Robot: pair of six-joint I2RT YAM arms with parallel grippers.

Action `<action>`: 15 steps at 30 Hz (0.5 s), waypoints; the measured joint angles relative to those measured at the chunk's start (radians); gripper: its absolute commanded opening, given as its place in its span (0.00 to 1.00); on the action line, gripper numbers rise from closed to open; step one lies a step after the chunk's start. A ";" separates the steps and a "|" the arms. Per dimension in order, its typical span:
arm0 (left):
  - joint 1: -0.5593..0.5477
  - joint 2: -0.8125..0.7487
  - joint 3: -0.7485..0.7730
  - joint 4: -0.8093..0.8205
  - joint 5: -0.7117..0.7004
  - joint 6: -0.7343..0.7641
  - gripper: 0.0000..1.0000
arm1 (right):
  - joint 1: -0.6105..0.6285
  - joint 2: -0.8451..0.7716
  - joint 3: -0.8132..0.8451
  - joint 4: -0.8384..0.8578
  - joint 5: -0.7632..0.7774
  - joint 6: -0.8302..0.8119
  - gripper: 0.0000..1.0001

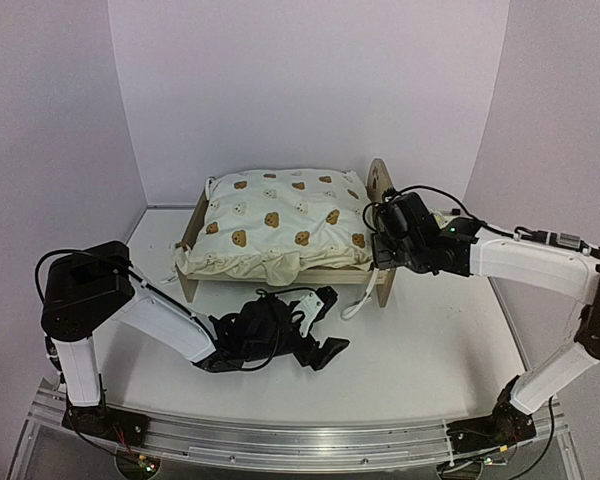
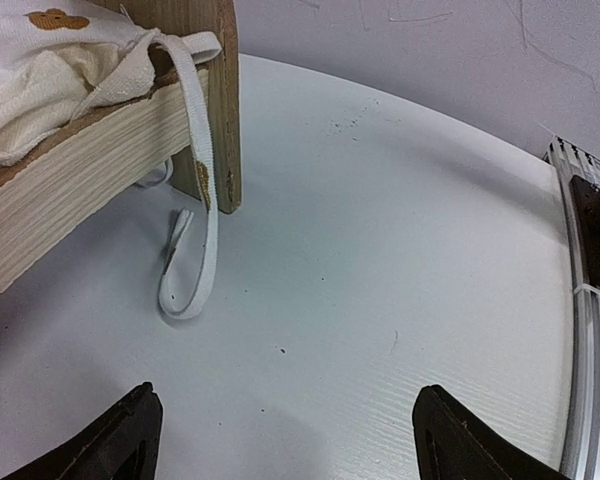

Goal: Set up the pet bed

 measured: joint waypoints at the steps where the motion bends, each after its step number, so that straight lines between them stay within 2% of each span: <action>1: -0.002 0.000 -0.002 0.003 -0.002 0.000 0.88 | -0.004 0.021 0.012 0.003 0.009 -0.006 0.63; 8: -0.007 0.000 -0.017 0.040 -0.012 0.000 0.88 | -0.061 0.072 0.029 0.003 0.028 -0.018 0.54; 15: -0.010 0.003 -0.036 0.068 -0.021 0.000 0.88 | -0.115 0.072 0.029 0.014 -0.042 0.006 0.24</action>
